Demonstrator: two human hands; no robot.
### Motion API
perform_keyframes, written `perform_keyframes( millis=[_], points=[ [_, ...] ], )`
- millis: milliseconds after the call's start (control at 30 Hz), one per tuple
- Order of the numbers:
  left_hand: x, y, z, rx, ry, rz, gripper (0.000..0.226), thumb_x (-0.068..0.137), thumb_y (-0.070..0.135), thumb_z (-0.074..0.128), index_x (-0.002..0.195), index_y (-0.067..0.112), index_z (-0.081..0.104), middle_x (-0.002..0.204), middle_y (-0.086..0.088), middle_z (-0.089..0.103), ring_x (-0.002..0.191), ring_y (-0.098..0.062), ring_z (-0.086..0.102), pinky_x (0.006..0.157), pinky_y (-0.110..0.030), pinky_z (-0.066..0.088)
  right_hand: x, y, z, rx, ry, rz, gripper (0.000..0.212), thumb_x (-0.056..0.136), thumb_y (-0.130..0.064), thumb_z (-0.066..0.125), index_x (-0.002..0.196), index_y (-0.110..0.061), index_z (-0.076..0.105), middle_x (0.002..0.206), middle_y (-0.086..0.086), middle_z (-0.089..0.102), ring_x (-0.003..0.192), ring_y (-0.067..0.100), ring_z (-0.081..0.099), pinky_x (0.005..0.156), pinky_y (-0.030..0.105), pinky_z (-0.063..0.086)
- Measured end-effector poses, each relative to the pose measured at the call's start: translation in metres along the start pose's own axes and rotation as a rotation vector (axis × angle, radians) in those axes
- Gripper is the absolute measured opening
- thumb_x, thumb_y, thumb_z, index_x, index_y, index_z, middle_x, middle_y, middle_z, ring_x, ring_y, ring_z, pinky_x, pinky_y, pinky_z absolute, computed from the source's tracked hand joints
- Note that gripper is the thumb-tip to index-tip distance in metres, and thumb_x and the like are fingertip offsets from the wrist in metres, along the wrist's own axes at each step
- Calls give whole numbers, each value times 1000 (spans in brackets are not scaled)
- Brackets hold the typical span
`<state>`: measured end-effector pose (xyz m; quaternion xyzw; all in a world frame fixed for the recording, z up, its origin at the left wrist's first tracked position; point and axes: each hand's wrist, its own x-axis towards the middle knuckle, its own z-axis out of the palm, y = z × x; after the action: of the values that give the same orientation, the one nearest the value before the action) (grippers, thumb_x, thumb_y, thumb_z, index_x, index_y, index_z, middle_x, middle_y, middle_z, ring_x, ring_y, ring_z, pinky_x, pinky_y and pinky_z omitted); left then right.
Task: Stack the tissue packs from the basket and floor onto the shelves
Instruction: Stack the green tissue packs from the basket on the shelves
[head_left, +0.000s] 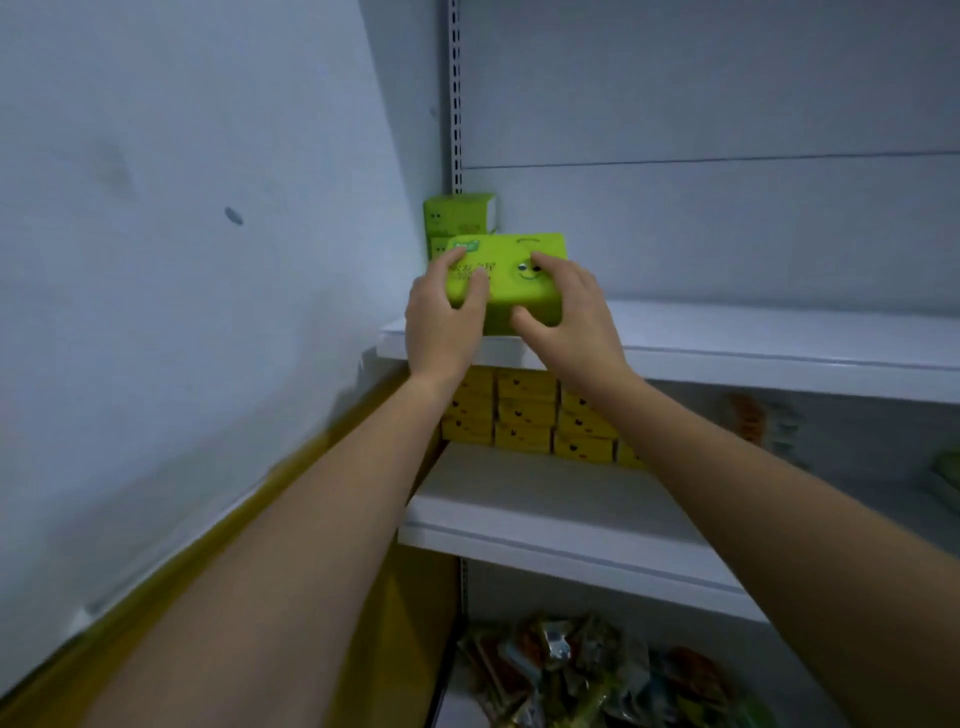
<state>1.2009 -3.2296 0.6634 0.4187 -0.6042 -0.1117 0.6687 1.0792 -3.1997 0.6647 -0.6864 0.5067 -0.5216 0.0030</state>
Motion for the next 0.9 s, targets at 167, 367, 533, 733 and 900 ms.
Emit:
perform_keyframes(
  millis=[167,367,533,733,900],
  points=[
    [37,13,28,32,-230,-238,35,96,24,47,130,16,49,130,-12,47,120,-22,44,91,-20,31,45,4,-24,4,-156,212,58,83,-21,60,137,-21,40,136,12,37,124,23,41,99,22,30],
    [72,16,49,-1,-499,-480,46,92,16,43,138,20,40,136,-12,41,121,-24,44,98,-31,38,85,19,-35,24,-260,395,52,84,-19,59,134,-20,43,132,11,28,113,27,49,94,22,36],
    [111,-12,79,40,-586,-493,51,92,15,44,142,17,33,140,-11,42,125,-26,43,104,-35,37,131,51,-5,8,-228,452,51,84,-18,59,133,-19,45,133,13,30,117,28,48,98,23,35],
    [156,-84,126,13,-613,-395,49,92,9,49,139,13,36,129,-15,51,99,-23,51,83,-25,40,170,115,50,-24,-136,507,51,84,-14,59,133,-15,45,133,16,40,116,26,48,86,17,32],
    [174,-128,149,83,-667,-327,50,96,16,47,143,13,30,142,-10,41,127,-23,42,98,-24,32,191,142,85,-78,-83,546,53,85,-19,58,135,-17,43,134,16,42,118,28,47,93,25,35]
  ],
)
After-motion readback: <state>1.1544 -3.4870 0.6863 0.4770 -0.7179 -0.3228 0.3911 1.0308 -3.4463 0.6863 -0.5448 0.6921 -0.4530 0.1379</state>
